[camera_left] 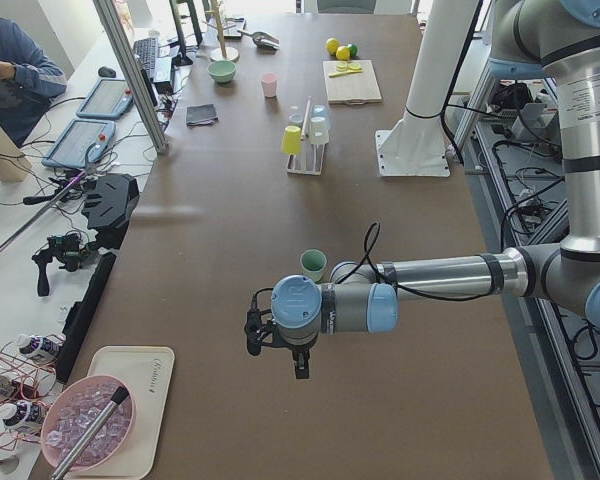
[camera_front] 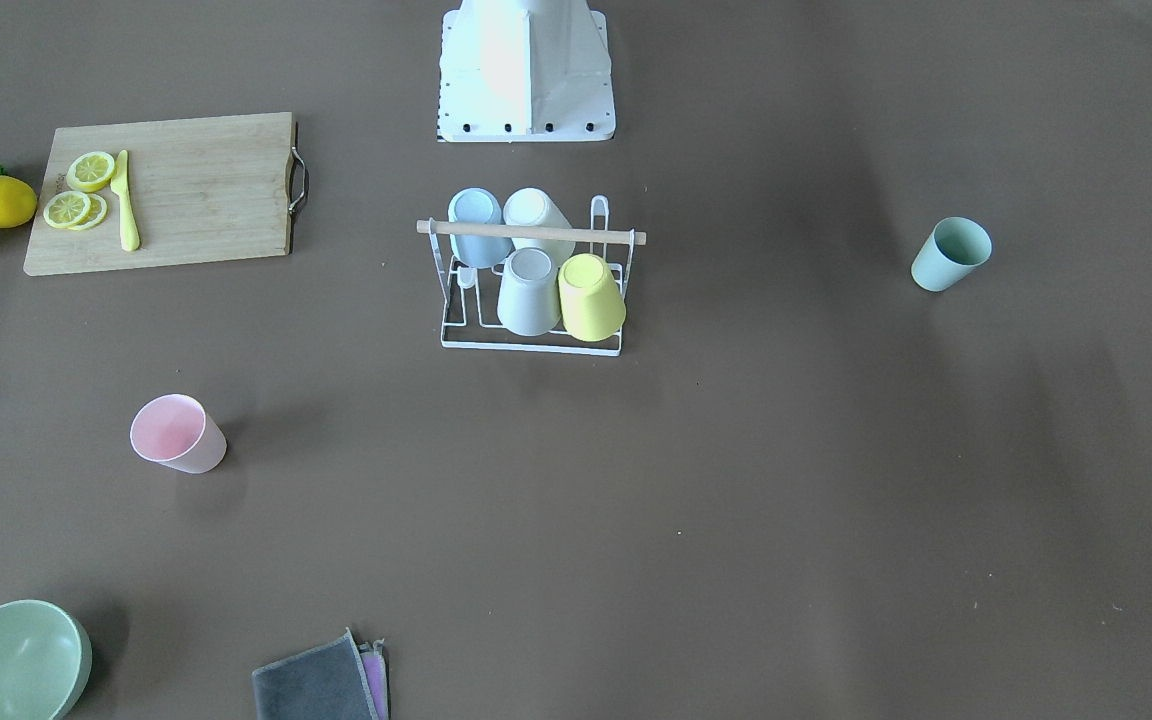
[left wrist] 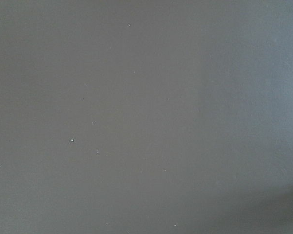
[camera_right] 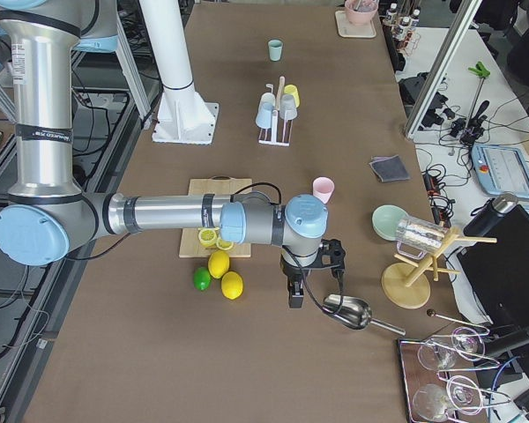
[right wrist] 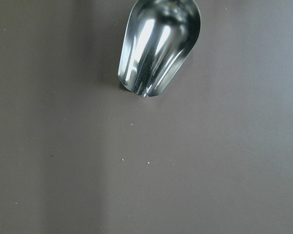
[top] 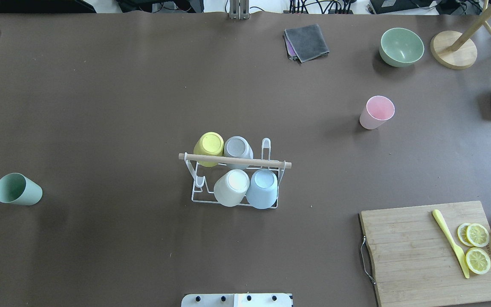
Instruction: Place cup on cup holder
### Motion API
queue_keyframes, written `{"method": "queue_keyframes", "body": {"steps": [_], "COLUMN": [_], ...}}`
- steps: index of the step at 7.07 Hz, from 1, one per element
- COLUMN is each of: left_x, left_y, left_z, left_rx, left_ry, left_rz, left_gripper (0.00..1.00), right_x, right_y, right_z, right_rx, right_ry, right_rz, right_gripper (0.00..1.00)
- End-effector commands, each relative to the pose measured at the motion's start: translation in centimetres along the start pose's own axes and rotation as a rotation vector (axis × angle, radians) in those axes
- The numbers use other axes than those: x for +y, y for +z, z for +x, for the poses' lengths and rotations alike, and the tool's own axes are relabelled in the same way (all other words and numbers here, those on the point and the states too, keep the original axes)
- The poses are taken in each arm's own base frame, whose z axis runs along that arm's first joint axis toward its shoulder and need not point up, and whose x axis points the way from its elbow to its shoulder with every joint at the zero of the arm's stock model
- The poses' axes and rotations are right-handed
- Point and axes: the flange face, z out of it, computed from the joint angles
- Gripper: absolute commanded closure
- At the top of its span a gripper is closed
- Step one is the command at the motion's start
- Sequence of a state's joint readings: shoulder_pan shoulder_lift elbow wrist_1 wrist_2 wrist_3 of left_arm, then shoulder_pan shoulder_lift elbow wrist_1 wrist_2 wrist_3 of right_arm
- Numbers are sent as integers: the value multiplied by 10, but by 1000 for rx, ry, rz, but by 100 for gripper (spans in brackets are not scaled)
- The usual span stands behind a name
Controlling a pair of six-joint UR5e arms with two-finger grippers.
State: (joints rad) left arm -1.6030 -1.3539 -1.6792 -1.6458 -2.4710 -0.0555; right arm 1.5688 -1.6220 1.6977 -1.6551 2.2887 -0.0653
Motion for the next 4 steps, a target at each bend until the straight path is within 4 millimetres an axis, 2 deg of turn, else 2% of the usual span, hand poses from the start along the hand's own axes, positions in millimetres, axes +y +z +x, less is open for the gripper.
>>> {"method": "queue_keyframes", "body": {"steps": [1, 4], "left_x": [0, 1], "left_y": [2, 4], "left_z": [-3, -6], "left_rx": [0, -3], "left_ry": [-6, -11], "left_rz": [-5, -9], "left_gripper": [2, 2], "right_x": [0, 2], "right_y": [-1, 0], "right_z": [1, 2], "right_rx": [2, 1], "right_ry": [4, 7], "right_rz": [3, -1], "right_gripper": [0, 0]}}
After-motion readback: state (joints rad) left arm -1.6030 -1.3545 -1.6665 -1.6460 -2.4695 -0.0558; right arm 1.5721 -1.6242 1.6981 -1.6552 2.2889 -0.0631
